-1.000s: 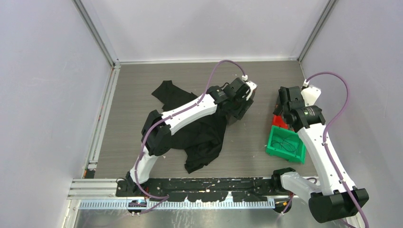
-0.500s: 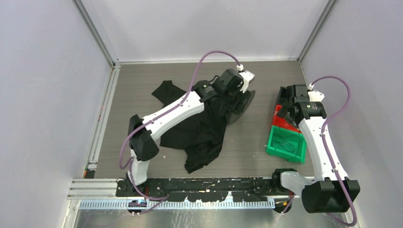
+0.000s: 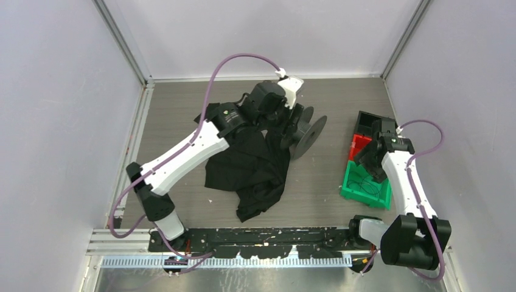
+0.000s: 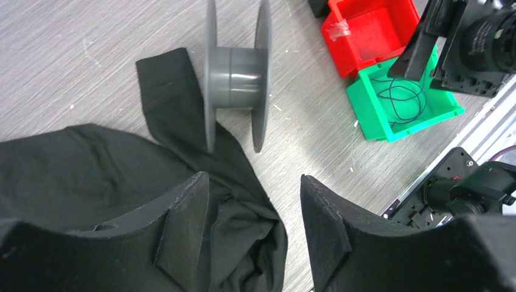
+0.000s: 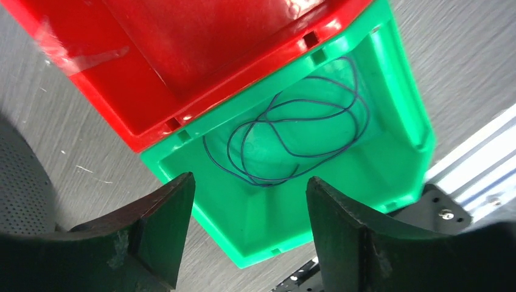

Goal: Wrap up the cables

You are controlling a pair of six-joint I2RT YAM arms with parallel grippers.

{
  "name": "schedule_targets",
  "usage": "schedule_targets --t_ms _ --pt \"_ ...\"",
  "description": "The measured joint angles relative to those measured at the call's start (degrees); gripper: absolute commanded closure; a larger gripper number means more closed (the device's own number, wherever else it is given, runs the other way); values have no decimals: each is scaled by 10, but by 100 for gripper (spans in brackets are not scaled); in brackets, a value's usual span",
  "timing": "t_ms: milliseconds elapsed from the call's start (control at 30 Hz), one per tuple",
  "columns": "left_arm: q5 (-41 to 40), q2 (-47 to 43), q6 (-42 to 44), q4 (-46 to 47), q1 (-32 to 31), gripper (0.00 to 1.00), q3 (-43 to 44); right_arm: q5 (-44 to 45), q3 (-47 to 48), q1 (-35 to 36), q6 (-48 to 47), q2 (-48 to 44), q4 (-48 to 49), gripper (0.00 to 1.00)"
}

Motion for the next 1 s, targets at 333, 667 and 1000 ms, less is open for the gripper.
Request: schedule_targets --t_ms 333,667,1000 --pt "-31 -74 -3 9 32 42 -73 -54 -140 -2 56 37 114 32" --pt "-32 -76 -12 19 32 42 -96 -51 -171 -2 70 83 191 95" --pt "-19 -78 -3 22 34 44 -100 -25 -88 -2 55 -32 105 100"
